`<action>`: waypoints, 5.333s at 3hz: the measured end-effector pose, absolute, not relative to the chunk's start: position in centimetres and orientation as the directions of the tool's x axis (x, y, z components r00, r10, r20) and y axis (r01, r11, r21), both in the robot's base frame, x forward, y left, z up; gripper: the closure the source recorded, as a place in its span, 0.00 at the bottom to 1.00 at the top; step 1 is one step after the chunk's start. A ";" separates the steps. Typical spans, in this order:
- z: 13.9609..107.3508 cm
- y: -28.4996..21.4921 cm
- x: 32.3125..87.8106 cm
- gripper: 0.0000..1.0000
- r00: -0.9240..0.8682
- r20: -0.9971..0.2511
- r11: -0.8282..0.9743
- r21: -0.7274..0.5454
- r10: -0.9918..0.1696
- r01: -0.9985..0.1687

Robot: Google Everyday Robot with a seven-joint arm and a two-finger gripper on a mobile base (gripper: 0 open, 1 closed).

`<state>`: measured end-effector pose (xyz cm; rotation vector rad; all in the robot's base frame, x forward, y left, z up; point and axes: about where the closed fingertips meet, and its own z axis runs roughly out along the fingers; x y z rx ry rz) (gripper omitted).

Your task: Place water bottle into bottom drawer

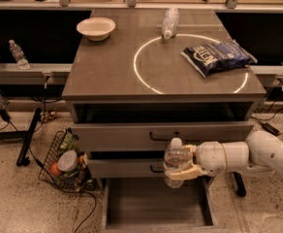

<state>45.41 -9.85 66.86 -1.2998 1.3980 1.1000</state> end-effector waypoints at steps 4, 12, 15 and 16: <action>48.5 -4.1 46.5 1.00 -0.091 -0.996 0.176 0.091 0.008 -0.980; 20.5 -2.7 54.0 0.51 -0.110 -0.967 0.540 -0.032 -0.229 -0.841; 18.7 -4.8 51.2 0.00 -0.177 -0.954 0.540 0.020 -0.240 -0.841; 19.8 -6.9 49.4 0.00 -0.191 -0.951 0.545 0.028 -0.244 -0.838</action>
Offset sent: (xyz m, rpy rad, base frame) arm 0.0015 0.0625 -0.1476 0.2129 0.0914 -0.1462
